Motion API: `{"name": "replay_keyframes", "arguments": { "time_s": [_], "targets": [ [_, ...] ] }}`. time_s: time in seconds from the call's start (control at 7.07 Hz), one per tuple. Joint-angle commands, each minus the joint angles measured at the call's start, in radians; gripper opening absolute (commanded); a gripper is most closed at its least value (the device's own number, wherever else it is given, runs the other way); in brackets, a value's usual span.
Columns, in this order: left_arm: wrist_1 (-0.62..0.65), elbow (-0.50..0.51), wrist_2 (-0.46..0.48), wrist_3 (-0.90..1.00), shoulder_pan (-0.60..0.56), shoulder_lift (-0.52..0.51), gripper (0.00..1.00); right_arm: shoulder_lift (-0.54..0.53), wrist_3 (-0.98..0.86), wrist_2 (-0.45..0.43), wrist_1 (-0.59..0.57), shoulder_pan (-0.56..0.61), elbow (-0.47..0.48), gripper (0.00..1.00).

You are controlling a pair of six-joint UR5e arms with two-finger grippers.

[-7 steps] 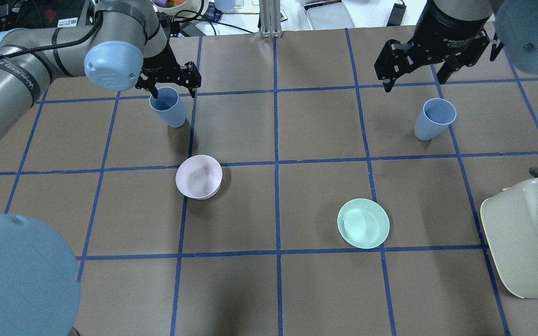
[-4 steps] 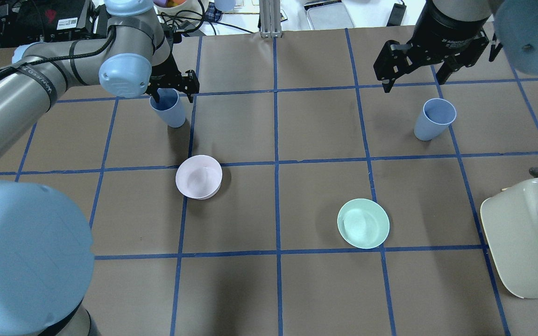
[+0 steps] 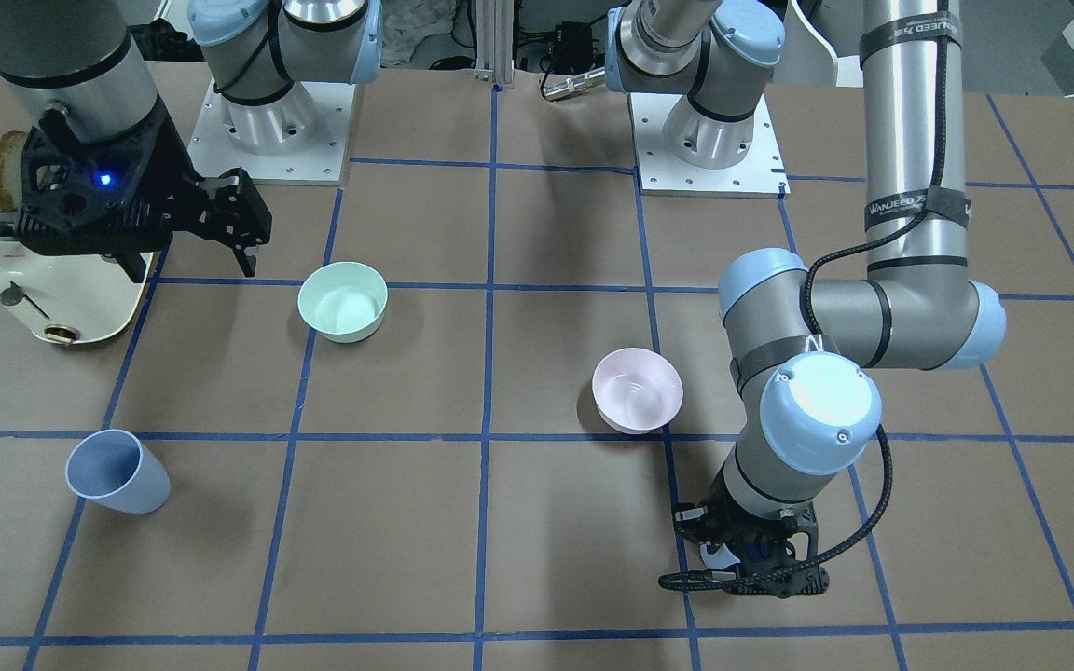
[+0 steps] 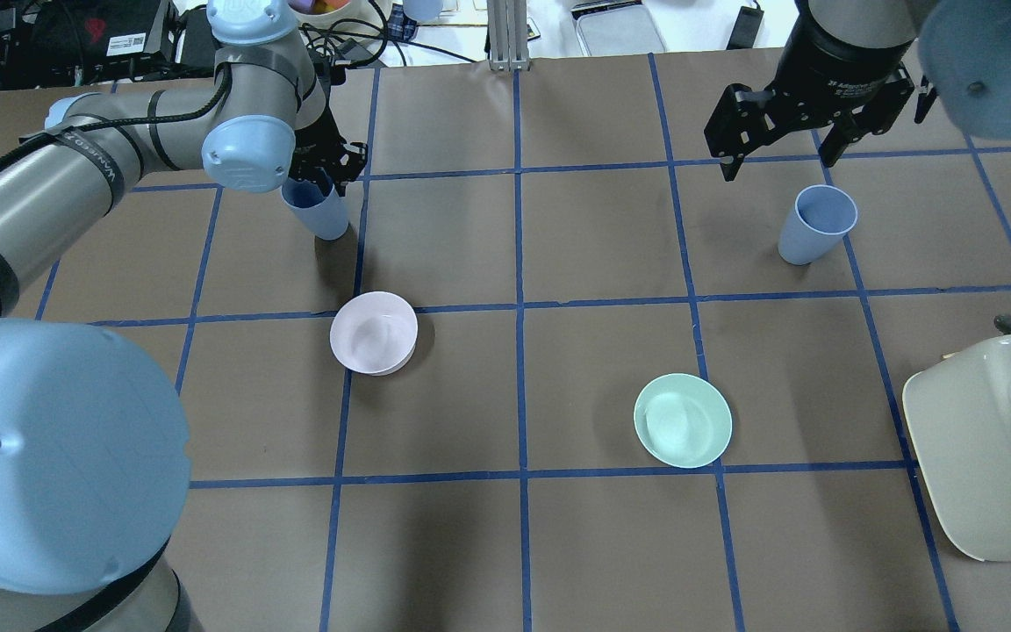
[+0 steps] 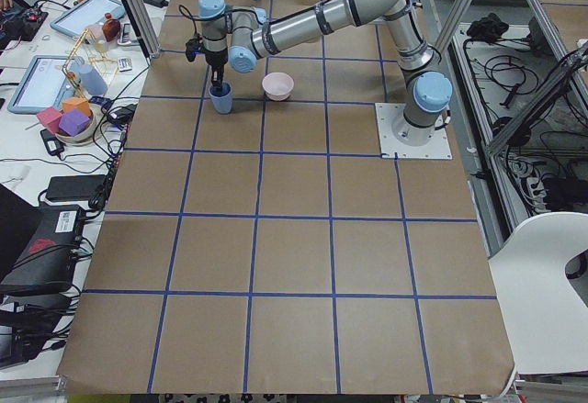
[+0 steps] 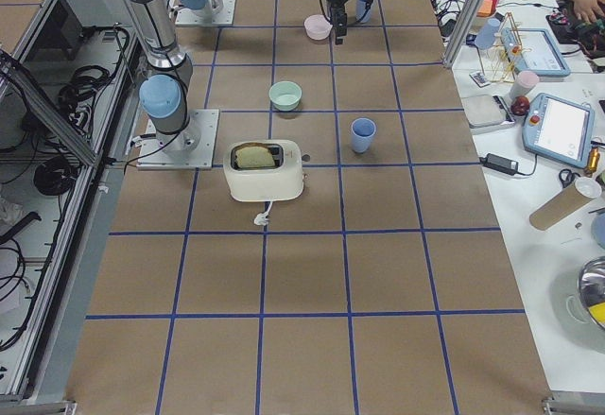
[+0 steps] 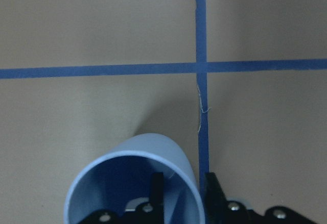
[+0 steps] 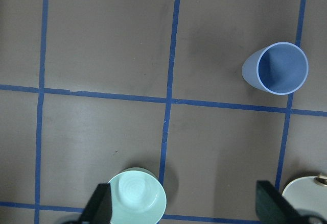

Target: Stack blue cups with both arms

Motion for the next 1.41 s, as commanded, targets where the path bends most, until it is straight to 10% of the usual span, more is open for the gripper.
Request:
{"name": "replay_keyframes", "arguments": {
  "time_s": [0.0,0.71,1.27],
  "targets": [
    [-0.001,0.009,-0.015,-0.042,-0.052,0.033,0.00,0.021,-0.004,-0.002,0.000,-0.021,0.003,1.00],
    [-0.035,0.203,-0.065,-0.403,-0.336,-0.056,0.00,0.138,-0.163,-0.007,-0.160,-0.234,0.000,1.00],
    [-0.323,0.033,-0.058,-0.421,-0.424,0.091,0.00,0.271,-0.223,0.051,-0.223,-0.310,0.003,1.00]
  ]
}}
